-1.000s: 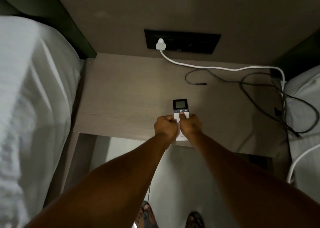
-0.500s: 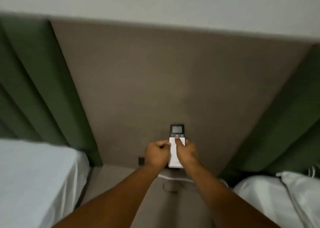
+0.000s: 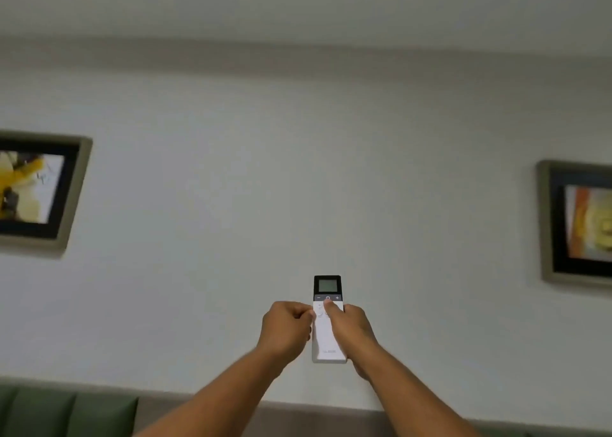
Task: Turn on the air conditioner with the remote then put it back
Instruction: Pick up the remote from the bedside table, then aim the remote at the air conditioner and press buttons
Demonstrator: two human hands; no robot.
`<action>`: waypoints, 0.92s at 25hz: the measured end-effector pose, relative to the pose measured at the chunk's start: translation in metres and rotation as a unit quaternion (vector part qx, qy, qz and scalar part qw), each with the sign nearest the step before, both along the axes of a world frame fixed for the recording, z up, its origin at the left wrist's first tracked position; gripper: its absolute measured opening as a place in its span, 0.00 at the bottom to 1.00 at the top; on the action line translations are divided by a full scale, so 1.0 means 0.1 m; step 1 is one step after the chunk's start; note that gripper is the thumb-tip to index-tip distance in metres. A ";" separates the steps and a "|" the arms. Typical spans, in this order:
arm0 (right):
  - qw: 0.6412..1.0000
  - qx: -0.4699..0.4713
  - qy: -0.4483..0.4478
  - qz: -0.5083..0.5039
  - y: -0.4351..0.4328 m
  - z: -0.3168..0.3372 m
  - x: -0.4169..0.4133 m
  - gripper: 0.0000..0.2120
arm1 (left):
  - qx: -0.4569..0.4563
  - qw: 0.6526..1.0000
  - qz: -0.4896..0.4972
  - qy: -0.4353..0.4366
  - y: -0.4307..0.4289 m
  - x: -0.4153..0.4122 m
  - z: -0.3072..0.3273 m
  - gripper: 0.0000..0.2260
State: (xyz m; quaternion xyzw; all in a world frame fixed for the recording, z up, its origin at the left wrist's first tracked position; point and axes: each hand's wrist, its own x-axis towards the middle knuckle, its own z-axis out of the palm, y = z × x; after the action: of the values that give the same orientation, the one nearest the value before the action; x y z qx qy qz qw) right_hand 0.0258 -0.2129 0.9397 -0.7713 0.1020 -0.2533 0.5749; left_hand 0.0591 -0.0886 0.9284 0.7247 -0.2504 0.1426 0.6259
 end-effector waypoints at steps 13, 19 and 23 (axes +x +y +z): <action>0.998 0.037 -0.051 -0.005 0.04 0.53 -0.75 0.15 | 0.051 0.992 0.032 -0.107 0.02 -0.75 0.52 0.12; 0.998 0.039 -0.044 0.003 0.01 0.57 -0.83 0.15 | 0.260 0.920 0.143 -0.256 -0.02 -0.66 0.47 0.21; 0.998 0.037 -0.035 0.025 0.10 0.55 -0.77 0.16 | 0.323 0.892 0.200 -0.246 0.20 -0.63 0.48 0.24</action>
State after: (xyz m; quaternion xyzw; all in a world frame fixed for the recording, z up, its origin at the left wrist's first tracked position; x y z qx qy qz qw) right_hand -0.0517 -0.2032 0.9951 -0.7427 0.0717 -0.2613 0.6123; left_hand -0.0036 -0.0683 0.9763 0.8634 -0.2789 0.3497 0.2334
